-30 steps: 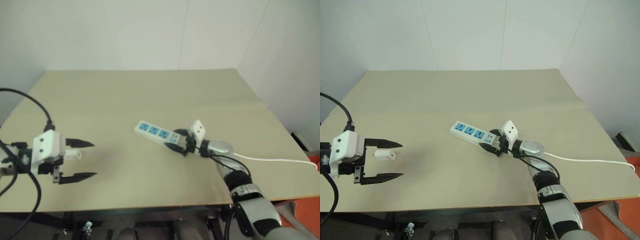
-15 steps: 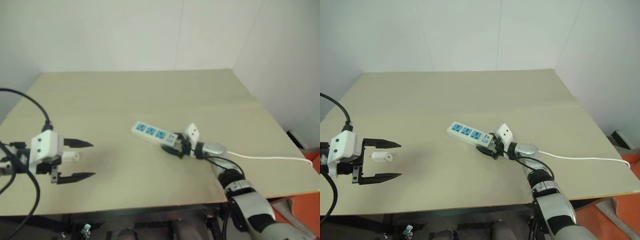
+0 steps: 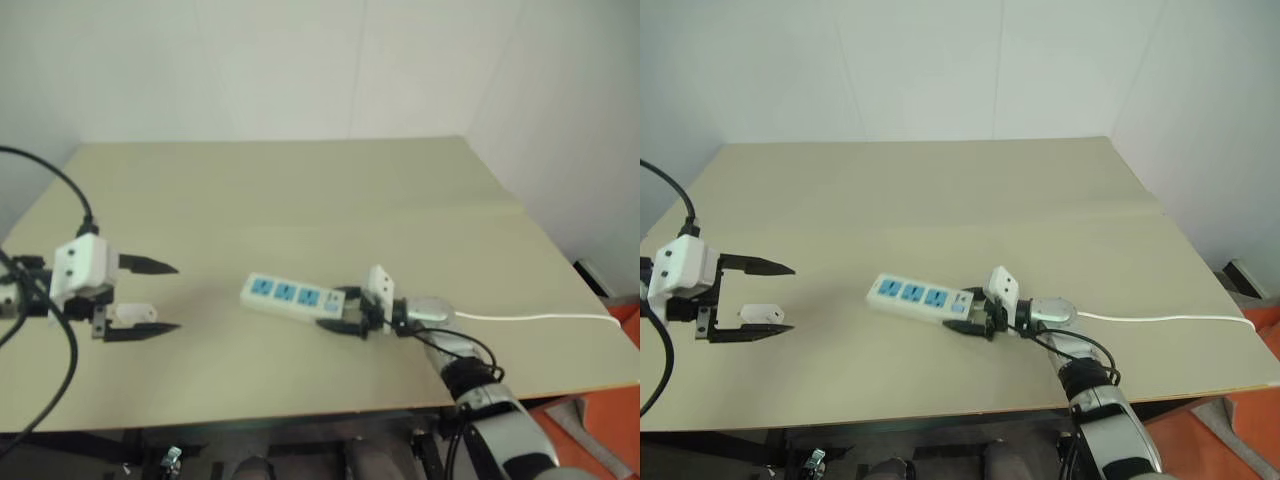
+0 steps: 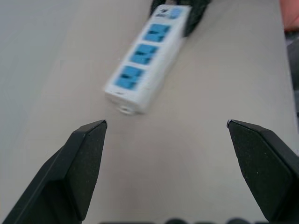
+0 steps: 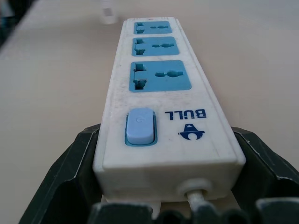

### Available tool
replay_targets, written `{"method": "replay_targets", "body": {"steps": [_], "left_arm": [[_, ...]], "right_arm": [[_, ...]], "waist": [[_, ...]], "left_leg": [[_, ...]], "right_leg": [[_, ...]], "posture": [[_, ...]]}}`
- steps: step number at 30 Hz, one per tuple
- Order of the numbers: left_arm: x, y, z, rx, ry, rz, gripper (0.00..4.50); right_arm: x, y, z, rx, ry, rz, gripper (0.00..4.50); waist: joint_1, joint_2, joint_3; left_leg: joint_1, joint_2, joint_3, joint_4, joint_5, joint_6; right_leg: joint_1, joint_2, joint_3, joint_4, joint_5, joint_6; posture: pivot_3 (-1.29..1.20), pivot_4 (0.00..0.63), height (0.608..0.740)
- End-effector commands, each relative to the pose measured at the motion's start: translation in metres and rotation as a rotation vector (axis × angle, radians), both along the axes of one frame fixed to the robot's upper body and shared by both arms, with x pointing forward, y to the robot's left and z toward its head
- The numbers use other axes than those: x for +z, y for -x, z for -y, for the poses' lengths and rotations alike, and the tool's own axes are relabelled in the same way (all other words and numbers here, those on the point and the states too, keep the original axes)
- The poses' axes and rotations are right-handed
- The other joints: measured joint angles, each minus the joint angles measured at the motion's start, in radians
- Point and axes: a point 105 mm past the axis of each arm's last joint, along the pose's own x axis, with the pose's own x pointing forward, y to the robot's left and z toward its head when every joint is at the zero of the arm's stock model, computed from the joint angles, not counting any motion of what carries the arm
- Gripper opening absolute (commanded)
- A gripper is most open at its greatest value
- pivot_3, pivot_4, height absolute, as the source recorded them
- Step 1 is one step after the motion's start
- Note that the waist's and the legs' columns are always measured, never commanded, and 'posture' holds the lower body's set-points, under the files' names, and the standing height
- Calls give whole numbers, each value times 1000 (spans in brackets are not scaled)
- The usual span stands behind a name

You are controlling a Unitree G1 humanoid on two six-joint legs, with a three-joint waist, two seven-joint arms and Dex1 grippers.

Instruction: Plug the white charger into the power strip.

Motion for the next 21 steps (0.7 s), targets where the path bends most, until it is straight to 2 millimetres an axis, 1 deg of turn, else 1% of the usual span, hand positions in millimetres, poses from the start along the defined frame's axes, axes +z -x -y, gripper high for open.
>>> {"method": "replay_targets", "body": {"steps": [1, 4, 8, 11, 15, 17, 21], "left_arm": [[-2, -12, -14, 8, -181, -18, 4500], [-9, -26, -24, 23, -324, -43, 4500], [-21, -37, -39, 18, -531, -115, 4500], [-28, -44, -45, 10, -617, -142, 4500], [-35, -51, -46, -12, -682, -161, 4500], [-41, -55, -49, -12, -730, -162, 4500], [-53, -63, -48, 11, -757, -145, 4500]], "right_arm": [[8, 13, -7, 83, 14, 38, 3427], [7, 11, -9, 66, 17, 35, 3427], [6, 11, -14, 65, 12, 30, 3427], [5, 10, -15, 54, 8, 27, 3427], [3, 10, -15, 38, 2, 23, 3427], [3, 11, -15, 31, -2, 19, 3427], [2, 12, -14, 20, -5, 14, 3427]], "waist": [[2, 0, 0], [2, 0, 0], [0, 0, 0], [1, 0, 0], [2, 0, 0], [1, 0, 0], [2, -1, 0]], "left_leg": [[0, 0, 0, 0, 0, 0], [1, 1, -1, 0, 0, 0], [0, 1, 0, 0, 0, 0], [-1, 2, 0, 0, 0, 0], [-1, 2, -1, 1, 0, 0], [-1, 2, 0, 1, 0, 0], [-1, 2, -1, 1, 0, 0]], "right_leg": [[0, 1, 0, 0, 0, 0], [0, 2, 0, 1, 0, 0], [0, 3, 1, 1, 0, 0], [-1, 4, 1, 1, 0, -1], [-1, 4, 1, 2, 0, 0], [-1, 4, 1, 2, 0, 0], [-1, 4, 1, 2, 0, 0]], "posture": [[0, 150, 740], [0, 150, 740], [0, 150, 740], [0, 150, 740], [0, 150, 740], [0, 150, 740], [0, 150, 740]]}}
